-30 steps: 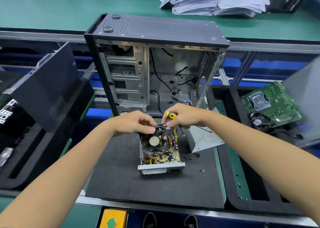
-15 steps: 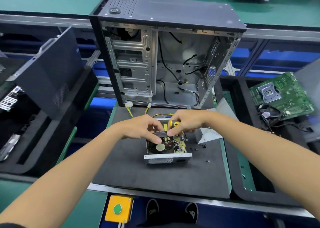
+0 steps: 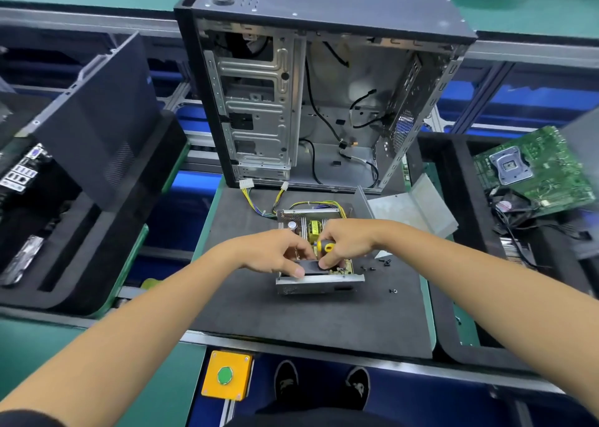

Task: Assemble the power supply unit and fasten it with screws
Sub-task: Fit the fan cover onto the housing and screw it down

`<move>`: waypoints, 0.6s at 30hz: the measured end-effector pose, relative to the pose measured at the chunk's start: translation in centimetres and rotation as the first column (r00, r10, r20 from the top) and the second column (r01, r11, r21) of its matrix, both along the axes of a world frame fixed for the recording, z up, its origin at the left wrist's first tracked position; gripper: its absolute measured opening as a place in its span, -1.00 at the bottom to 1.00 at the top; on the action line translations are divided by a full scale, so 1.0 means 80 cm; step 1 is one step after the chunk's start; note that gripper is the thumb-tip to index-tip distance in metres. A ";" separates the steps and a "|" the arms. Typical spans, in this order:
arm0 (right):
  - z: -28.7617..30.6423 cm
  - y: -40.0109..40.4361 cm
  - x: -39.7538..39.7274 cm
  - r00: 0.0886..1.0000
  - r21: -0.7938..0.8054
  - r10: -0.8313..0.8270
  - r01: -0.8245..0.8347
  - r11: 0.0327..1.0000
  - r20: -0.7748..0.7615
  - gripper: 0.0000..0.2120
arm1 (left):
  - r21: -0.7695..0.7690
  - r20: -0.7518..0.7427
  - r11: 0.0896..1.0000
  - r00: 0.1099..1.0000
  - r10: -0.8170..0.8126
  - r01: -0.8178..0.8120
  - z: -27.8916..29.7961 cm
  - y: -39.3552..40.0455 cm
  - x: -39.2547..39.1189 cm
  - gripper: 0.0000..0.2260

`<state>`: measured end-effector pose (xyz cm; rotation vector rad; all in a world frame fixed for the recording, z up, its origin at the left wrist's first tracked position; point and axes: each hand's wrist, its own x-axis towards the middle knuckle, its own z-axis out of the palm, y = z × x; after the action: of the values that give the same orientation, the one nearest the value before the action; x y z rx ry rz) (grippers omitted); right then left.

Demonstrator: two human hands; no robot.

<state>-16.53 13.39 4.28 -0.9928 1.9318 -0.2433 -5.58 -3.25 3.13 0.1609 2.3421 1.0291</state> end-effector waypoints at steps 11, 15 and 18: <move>-0.008 0.002 0.010 0.977 0.011 0.132 -0.132 0.991 -0.167 -0.57 | -0.101 -0.085 0.994 0.996 -0.037 0.029 -0.005 0.001 0.001 -0.77; -0.002 -0.004 0.016 0.972 0.001 0.150 -0.152 0.988 -0.178 -0.54 | -0.165 -0.087 0.984 0.992 -0.089 0.073 0.000 -0.007 0.003 -0.84; -0.001 -0.008 0.018 0.978 0.031 0.140 -0.137 0.990 -0.156 -0.59 | -0.198 -0.038 0.975 0.993 -0.113 0.103 0.006 -0.007 0.010 -0.73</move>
<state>-15.12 12.73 4.22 -1.1582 1.9914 -0.0670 -4.81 -3.78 3.58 0.2367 2.4330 0.7451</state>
